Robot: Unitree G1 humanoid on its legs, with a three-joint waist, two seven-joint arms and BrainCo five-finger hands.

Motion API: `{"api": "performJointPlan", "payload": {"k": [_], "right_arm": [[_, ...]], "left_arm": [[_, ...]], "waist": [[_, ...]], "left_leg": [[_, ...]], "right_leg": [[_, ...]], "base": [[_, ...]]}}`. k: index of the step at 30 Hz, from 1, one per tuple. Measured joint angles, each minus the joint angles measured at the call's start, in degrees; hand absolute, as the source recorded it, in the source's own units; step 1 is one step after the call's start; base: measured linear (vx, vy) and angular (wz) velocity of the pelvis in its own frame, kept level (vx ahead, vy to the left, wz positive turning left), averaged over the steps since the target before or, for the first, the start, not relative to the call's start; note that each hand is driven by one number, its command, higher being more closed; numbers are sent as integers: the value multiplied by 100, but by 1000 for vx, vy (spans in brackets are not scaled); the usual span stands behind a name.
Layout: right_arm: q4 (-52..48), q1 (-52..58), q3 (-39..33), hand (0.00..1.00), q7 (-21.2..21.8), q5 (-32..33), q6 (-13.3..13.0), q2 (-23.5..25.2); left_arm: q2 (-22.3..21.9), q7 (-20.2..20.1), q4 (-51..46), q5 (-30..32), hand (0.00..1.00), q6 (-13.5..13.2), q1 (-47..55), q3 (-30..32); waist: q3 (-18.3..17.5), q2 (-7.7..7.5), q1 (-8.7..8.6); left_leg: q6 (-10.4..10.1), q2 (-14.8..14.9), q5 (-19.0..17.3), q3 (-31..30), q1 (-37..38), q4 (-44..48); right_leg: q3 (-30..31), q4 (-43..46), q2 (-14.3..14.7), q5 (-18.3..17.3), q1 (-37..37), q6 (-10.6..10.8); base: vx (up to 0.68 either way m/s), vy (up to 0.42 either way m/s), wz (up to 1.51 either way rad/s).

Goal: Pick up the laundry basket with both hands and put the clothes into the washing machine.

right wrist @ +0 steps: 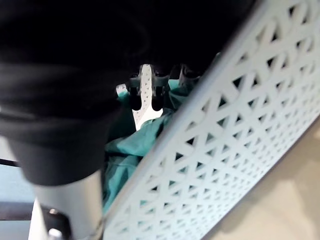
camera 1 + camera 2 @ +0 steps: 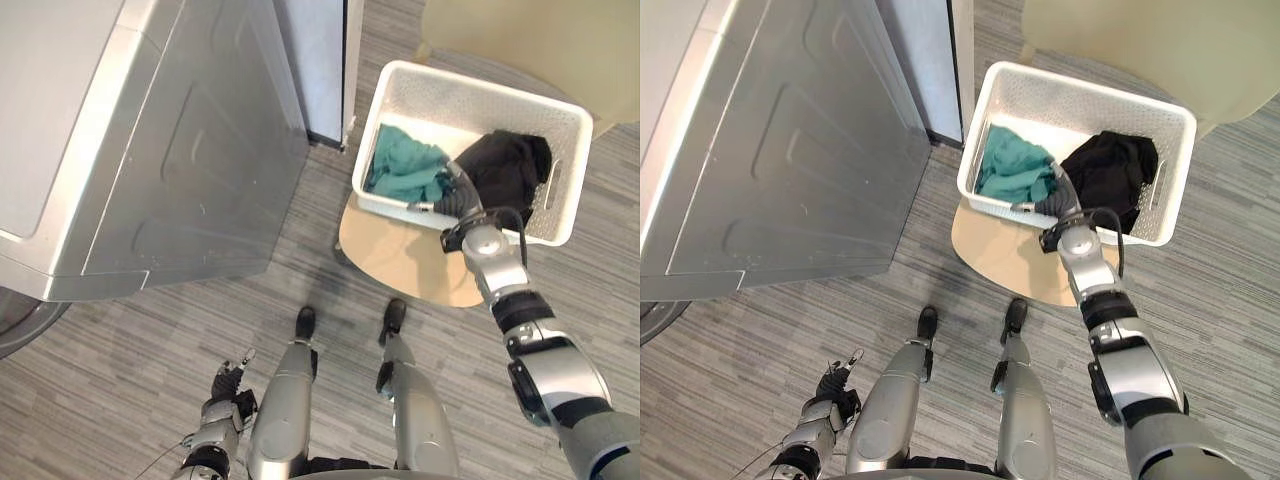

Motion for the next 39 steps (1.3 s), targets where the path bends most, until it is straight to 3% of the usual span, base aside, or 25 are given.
{"api": "performJointPlan", "payload": {"k": [8,15,25,39], "right_arm": [[-264,-240,-11,0,-124,51,-129,-117],[-1071,366,13,0,-476,39,-88,173],[-1310,1546,-263,0,-215,-20,-134,544],[-832,1908,-963,0,-226,-6,140,537]], "left_arm": [[-159,49,-136,-160,0,-39,-239,25],[-243,46,-340,-262,0,-58,-426,9],[-78,42,-386,-227,0,17,-424,-264],[192,10,-248,-24,0,203,-248,-260]], "waist": [[12,1,106],[57,-38,127],[112,-212,80],[3,-424,-70]], "left_leg": [[-18,43,17,-162,-675,234],[-72,88,51,-204,-685,248],[-59,40,61,-149,19,-41],[-37,37,100,133,535,-311]], "right_leg": [[-194,114,6,-5,-497,-18],[-258,181,21,21,-500,-28],[-134,-24,20,21,144,-29],[158,-135,3,57,437,16]], "base": [[-67,-13,9],[-9,-11,4],[49,19,2],[0,4,-9]]}}
